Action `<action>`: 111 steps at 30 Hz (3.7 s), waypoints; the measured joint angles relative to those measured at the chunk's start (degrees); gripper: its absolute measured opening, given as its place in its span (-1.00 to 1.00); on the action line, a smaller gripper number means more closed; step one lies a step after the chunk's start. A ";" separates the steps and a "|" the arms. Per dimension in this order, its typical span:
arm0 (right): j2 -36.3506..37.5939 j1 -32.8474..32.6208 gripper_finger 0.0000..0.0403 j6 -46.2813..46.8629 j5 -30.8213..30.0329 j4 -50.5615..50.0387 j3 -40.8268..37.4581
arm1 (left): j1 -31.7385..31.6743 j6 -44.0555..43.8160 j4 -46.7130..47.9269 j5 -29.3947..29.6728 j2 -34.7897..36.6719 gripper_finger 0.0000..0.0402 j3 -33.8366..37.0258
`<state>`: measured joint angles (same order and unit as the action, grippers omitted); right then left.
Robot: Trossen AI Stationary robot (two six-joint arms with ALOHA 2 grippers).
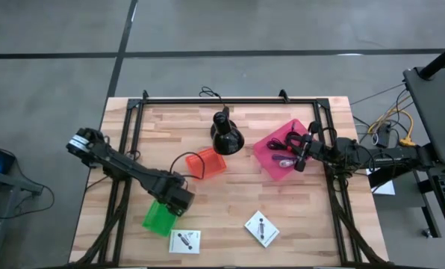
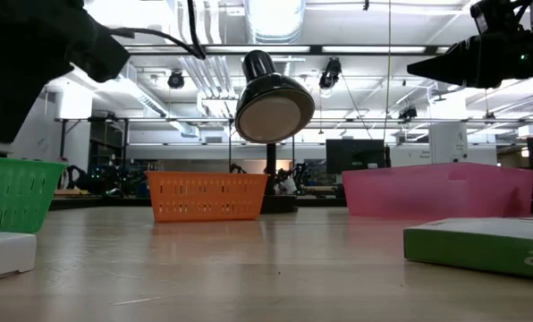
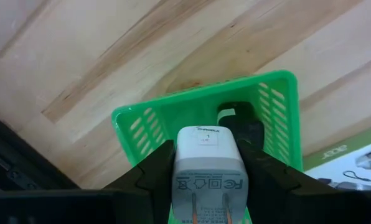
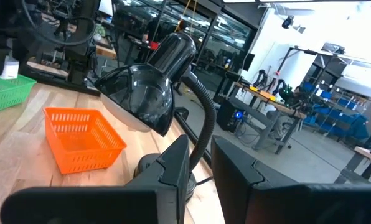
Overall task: Pick and place items into bin
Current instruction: Put the white charger adapter into the green bin, then put the right white card reader box into the orange bin
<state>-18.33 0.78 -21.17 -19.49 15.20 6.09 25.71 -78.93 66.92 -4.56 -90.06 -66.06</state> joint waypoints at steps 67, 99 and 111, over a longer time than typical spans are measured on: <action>-0.22 -0.02 -0.72 -0.07 0.02 0.11 0.00 | 0.01 4.63 -3.90 7.71 5.83 0.03 2.70; -0.26 -0.02 -0.72 4.07 2.77 0.10 0.00 | -0.15 91.55 -75.83 44.30 5.69 -0.03 16.68; -0.26 -0.12 -0.72 2.95 49.74 0.46 0.42 | -0.25 93.04 -75.52 44.06 6.64 -0.88 20.54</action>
<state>-18.59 0.65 -18.22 30.25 15.66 6.50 25.45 14.11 -8.60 39.51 -83.42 -45.52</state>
